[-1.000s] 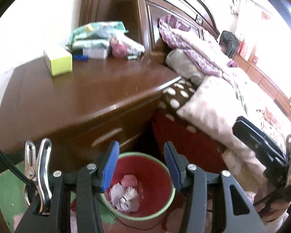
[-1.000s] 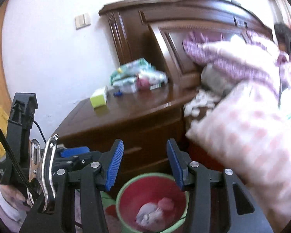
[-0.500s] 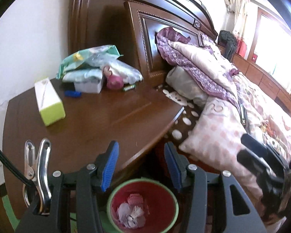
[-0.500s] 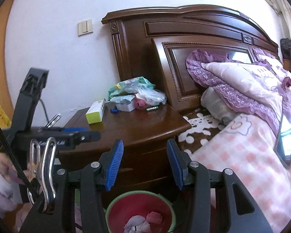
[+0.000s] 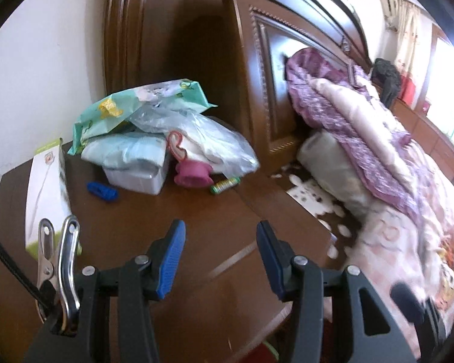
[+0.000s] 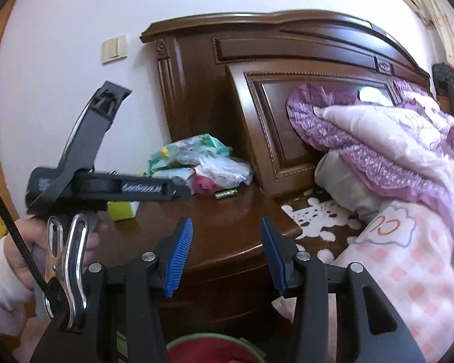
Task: Collect trash
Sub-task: 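Raise both tools from the bucket back toward the nightstand, then grasp the pink plastic spool with the left tool and lift it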
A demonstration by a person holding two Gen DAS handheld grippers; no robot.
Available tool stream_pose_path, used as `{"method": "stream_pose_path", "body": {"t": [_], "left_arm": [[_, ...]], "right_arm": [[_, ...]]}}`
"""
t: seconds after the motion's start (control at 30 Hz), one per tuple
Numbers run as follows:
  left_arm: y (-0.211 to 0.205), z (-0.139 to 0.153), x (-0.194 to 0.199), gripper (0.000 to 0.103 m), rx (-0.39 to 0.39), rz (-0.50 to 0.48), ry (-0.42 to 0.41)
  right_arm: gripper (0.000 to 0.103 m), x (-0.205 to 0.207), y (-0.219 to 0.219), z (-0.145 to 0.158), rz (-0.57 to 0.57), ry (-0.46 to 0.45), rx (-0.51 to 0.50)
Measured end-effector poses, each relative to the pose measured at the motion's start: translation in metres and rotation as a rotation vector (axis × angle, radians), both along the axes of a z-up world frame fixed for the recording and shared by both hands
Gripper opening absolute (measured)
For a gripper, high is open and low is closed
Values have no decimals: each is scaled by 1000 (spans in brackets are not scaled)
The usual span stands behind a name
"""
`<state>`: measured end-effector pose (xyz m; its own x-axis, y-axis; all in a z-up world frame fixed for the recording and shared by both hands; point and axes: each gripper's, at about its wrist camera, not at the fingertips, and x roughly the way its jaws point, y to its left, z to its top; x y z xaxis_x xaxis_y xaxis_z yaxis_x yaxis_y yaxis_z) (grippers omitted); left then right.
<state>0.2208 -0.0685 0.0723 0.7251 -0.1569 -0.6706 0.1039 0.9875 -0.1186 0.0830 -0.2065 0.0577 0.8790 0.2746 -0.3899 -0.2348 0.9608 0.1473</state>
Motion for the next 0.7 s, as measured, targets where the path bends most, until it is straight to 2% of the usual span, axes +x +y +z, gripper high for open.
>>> {"method": "stream_pose_path", "body": {"t": [0.13,0.3,0.33,0.43,0.6,0.7], "left_arm": [[-7,-11,30,52,112,40,-42],[-7,-26,58,52,126,43,-18],[-7,-29,66,52,112,39,16],[-9,-31,76,52,93,51,50],[-13,-31,89,52,149,73,65],[-13,-34,101,52,184,94,109]], "right_arm": [[48,8,1,-10,-6,39,21],[48,13,6,-12,12,52,39],[48,14,7,-13,14,57,41],[48,17,11,-17,20,76,47],[48,19,15,-20,35,89,49],[48,18,14,-21,37,93,58]]}}
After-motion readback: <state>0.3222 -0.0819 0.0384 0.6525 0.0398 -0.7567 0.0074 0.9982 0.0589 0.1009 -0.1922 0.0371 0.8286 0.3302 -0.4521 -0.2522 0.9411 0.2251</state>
